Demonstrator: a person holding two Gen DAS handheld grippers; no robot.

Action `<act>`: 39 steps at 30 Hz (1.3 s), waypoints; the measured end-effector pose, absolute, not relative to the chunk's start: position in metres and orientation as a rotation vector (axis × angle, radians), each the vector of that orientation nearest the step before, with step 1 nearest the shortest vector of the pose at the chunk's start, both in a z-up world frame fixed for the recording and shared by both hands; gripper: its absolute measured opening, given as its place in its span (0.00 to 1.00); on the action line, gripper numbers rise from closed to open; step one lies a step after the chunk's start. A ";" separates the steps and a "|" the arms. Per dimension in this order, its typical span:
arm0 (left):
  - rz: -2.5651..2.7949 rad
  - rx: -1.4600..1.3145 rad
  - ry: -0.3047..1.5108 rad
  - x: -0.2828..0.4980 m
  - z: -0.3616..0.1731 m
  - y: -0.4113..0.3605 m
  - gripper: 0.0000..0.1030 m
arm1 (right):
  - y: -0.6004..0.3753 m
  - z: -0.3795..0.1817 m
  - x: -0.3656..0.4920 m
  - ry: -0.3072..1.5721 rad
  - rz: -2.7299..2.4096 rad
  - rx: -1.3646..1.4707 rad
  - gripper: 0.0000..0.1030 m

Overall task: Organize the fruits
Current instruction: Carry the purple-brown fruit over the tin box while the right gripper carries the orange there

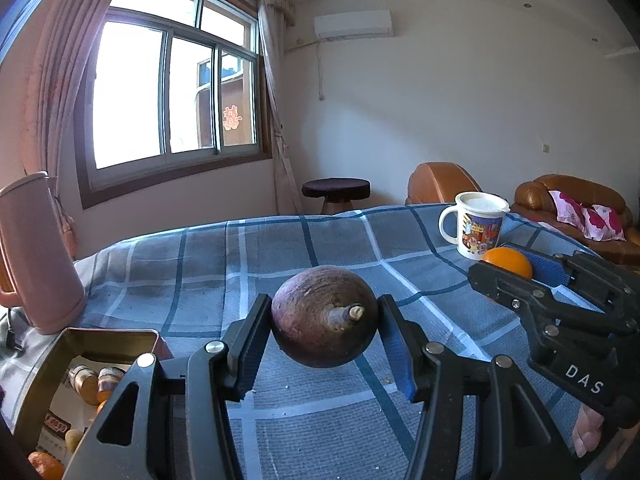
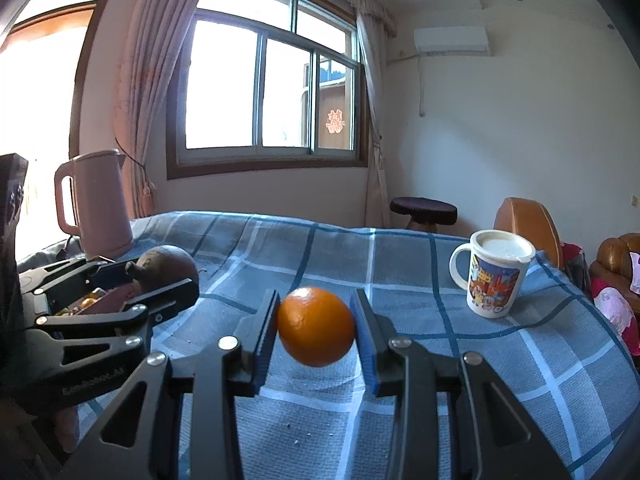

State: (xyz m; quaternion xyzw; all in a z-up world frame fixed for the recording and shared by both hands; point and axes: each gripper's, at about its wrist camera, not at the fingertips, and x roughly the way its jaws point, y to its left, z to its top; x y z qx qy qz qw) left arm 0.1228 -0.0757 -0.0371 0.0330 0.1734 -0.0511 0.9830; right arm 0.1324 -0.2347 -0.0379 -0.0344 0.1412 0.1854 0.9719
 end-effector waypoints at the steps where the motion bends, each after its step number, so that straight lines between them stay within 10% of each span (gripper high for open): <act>1: -0.102 0.068 0.347 0.122 -0.037 -0.075 0.54 | -0.235 -0.038 0.132 0.282 0.376 -0.066 0.38; 39: -0.099 0.029 0.352 0.090 -0.036 -0.045 0.54 | -0.190 -0.037 0.098 0.246 0.469 -0.120 0.38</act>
